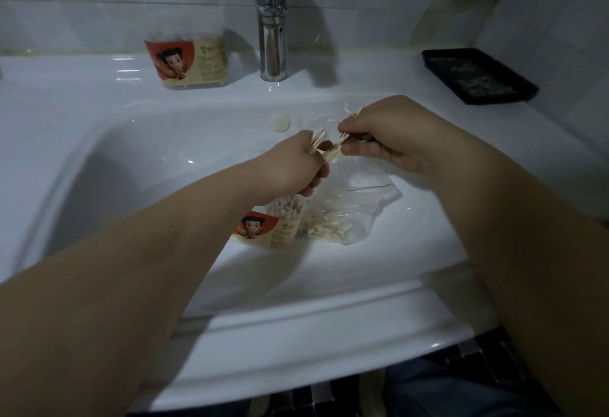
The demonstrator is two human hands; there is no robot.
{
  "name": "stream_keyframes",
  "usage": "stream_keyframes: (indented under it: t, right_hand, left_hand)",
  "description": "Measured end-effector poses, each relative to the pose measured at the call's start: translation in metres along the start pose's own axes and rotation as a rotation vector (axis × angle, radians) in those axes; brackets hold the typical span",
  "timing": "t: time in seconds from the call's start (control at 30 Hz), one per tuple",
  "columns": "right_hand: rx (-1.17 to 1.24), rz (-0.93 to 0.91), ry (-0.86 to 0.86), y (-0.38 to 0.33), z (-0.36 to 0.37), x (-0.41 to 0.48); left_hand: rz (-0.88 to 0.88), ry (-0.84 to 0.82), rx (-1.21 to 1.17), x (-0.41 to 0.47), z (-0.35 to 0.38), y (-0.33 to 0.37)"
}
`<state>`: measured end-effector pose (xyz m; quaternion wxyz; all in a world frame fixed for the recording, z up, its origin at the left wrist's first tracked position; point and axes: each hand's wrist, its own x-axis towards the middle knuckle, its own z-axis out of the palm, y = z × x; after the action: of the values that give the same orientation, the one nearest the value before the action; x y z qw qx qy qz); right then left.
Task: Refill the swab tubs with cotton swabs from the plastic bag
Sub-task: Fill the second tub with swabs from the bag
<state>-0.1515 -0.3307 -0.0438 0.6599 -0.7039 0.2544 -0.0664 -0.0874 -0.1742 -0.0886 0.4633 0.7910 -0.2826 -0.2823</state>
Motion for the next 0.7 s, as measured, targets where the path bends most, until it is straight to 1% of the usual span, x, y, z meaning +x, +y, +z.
stream_keyframes:
  t: [0.07,0.17,0.23,0.33,0.47,0.6,0.7]
  right_hand:
    - [0.012,-0.024,0.009,0.001,0.0,0.001]
    - [-0.003,-0.035,0.004,0.001,-0.001,0.002]
    - [-0.044,-0.038,-0.008,0.002,-0.002,0.002]
    - [-0.091,-0.044,-0.07,0.004,-0.003,0.001]
    - [-0.174,-0.07,-0.182,0.008,0.003,-0.002]
    - [-0.255,-0.094,-0.2,0.008,0.006,-0.002]
    - [-0.347,-0.133,-0.189,0.009,0.008,-0.003]
  left_hand:
    - [-0.005,0.032,-0.004,0.0,0.001,0.002]
    - [-0.022,0.155,0.0,0.003,0.0,0.003]
    - [-0.022,0.203,0.004,0.003,-0.002,0.003]
    - [-0.014,0.216,-0.068,0.001,-0.003,0.003]
    - [-0.058,0.219,-0.239,0.005,0.001,-0.001]
    - [-0.091,0.228,-0.377,0.005,0.005,0.0]
    - [-0.104,0.27,-0.448,0.005,0.005,0.003]
